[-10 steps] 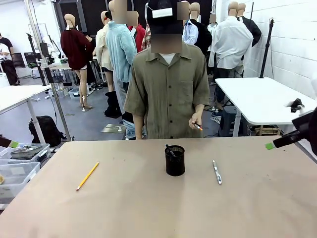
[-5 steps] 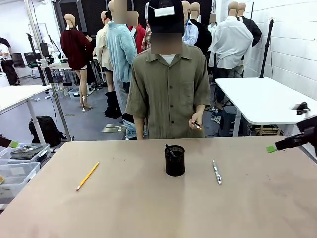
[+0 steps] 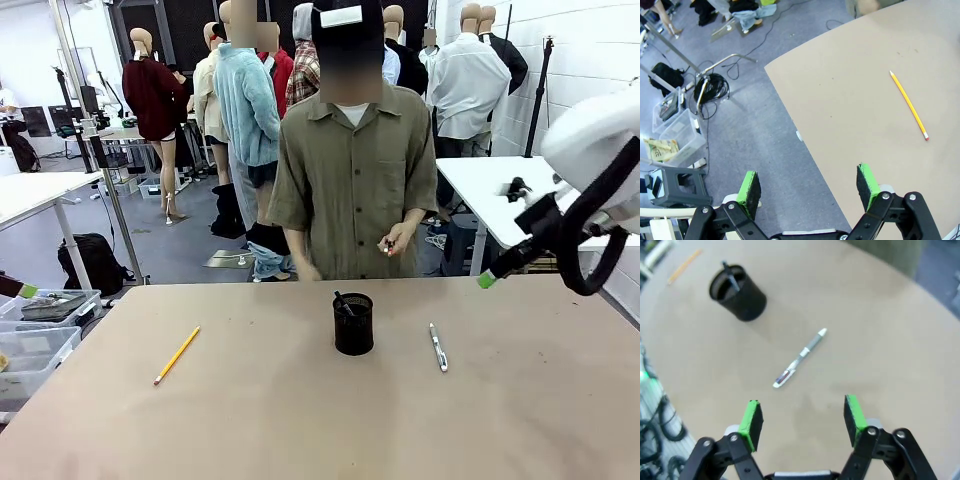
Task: Place the pens into the pen holder.
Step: Pick up a writing instrument from the table and place it into the Pen holder.
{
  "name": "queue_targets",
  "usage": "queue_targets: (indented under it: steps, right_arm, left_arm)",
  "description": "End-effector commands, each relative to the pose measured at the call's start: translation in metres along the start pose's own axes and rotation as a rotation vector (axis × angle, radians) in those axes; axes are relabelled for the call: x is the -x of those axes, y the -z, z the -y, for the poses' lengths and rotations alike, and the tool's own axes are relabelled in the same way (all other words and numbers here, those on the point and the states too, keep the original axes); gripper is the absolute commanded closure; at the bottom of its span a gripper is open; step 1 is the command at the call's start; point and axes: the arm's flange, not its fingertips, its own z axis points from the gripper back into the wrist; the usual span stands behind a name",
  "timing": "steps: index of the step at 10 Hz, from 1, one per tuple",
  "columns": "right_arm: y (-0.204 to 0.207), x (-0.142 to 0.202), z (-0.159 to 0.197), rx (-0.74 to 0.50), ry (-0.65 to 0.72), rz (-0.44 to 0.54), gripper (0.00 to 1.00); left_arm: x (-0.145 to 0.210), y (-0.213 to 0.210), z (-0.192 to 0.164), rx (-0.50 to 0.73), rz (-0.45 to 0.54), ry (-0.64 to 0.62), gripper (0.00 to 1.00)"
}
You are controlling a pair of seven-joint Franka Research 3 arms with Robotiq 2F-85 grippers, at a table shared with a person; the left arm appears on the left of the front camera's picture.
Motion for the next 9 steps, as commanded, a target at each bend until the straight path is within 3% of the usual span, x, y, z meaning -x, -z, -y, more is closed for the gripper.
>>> queue_targets:
  steps: [1,5,7,9]
  right_arm:
    - [0.005,-0.016,0.005,-0.081,-0.054,-0.009,0.19]
    - [0.040,-0.050,-0.022,-0.139,-0.202,-0.069,0.19]
    - [0.065,-0.061,-0.027,-0.175,-0.222,-0.151,0.19]
    - [0.090,-0.070,-0.035,-0.127,-0.205,-0.236,0.19]
  left_arm:
    - [0.002,0.001,-0.001,0.003,-0.002,-0.014,0.00]
    - [0.002,0.001,-0.001,0.003,-0.002,-0.014,0.00]
    - [0.002,0.001,-0.001,0.003,-0.002,-0.014,0.00]
    - [0.002,0.001,-0.001,0.003,-0.002,-0.014,0.00]
